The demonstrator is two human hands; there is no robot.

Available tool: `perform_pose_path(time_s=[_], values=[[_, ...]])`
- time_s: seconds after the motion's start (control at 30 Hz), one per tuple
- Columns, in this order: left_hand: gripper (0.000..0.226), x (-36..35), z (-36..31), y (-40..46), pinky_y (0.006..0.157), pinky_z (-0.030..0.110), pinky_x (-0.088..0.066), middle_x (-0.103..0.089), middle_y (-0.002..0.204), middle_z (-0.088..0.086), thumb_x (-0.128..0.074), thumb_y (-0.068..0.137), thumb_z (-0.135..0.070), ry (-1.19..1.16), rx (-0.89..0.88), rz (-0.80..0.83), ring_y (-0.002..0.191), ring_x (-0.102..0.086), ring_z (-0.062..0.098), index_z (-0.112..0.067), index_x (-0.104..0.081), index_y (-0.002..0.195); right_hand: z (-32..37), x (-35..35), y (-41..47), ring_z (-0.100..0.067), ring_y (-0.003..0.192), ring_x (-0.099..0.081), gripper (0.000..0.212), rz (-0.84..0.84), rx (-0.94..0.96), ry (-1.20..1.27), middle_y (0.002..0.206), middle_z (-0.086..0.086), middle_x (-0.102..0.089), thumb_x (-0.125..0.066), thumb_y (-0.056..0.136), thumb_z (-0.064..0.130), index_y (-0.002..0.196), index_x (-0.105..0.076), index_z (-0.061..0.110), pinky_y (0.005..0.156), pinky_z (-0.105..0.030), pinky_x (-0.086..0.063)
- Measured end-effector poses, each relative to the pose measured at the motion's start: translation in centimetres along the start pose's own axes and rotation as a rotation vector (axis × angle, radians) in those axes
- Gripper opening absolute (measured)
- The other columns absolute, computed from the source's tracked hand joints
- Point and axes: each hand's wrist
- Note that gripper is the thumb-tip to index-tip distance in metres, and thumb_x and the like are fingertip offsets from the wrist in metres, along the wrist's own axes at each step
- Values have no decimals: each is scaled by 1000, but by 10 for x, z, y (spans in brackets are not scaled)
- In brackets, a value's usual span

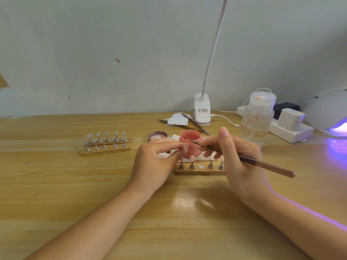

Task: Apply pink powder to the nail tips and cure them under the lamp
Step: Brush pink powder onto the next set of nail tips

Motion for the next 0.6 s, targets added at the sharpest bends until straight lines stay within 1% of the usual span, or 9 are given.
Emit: perform_pose_path(time_s=[0.1, 0.17, 0.27, 0.3, 0.4, 0.43, 0.5, 0.53, 0.6], values=[[15, -1, -2, 0, 74, 2, -37, -65, 71, -24, -71, 72, -12, -21, -6, -7, 79, -58, -11, -24, -71, 82, 0, 1, -1, -12, 50, -59, 46, 18, -90, 54, 56, -3, -66, -39, 89, 32, 59, -69, 13, 53, -19, -46], [13, -1, -3, -1, 75, 1, -37, -63, 67, -29, -68, 71, -19, -32, 1, -11, 81, -57, -13, -29, -69, 79, 0, 1, -2, -12, 50, -59, 47, 1, -62, 65, 55, -5, -65, -38, 90, 30, 57, -67, 14, 52, -20, -47], [24, 0, 0, -1, 75, 2, -37, -64, 73, -24, -72, 73, -8, -1, 16, -9, 84, -56, -12, -31, -69, 79, 1, 0, -2, -1, 61, -62, 41, 32, 29, 8, 62, 3, -68, -39, 92, 22, 67, -69, 9, 58, -11, -44], [25, 0, 0, -1, 75, 2, -36, -65, 75, -21, -72, 73, -6, 6, 25, -7, 85, -56, -11, -30, -69, 78, 0, 0, -2, -2, 60, -62, 42, 44, 14, 5, 61, 5, -67, -40, 91, 24, 67, -70, 8, 58, -11, -44], [17, 0, -1, -1, 75, 1, -35, -68, 81, -10, -72, 74, -9, 0, 69, 4, 86, -54, -9, -26, -72, 75, -1, 2, -4, -12, 52, -60, 47, 43, -62, 43, 56, -2, -66, -43, 90, 33, 60, -69, 7, 54, -21, -48], [16, 0, -1, -1, 75, 1, -35, -68, 82, -9, -72, 74, -10, 1, 79, 5, 87, -54, -9, -26, -72, 76, -1, 2, -4, -8, 54, -61, 46, 34, -25, 36, 56, 1, -66, -44, 92, 30, 61, -69, 8, 54, -19, -47], [18, 0, -1, -1, 75, 1, -34, -68, 83, -8, -72, 74, -8, 17, 87, 7, 87, -54, -7, -25, -72, 79, -1, 2, -2, 1, 67, -63, 42, 50, 65, -27, 64, 10, -67, -43, 95, 22, 68, -69, 5, 60, -12, -47], [19, 1, -1, -1, 75, 1, -34, -68, 83, -8, -72, 74, -7, 27, 87, 8, 88, -53, -7, -25, -72, 80, -2, 2, -1, 1, 70, -64, 41, 66, 78, -57, 70, 11, -67, -42, 95, 21, 70, -70, 4, 62, -12, -47], [20, 1, -2, -1, 76, 1, -34, -67, 84, -8, -71, 75, -7, 35, 88, 11, 88, -52, -9, -26, -71, 80, -5, 4, -2, -6, 62, -63, 43, 84, 38, -63, 66, 7, -68, -45, 94, 29, 68, -71, 6, 59, -20, -49]])
Point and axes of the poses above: each hand's wrist, its own y-axis towards the middle knuckle, its own x-axis out of the back of the hand, z = x × y
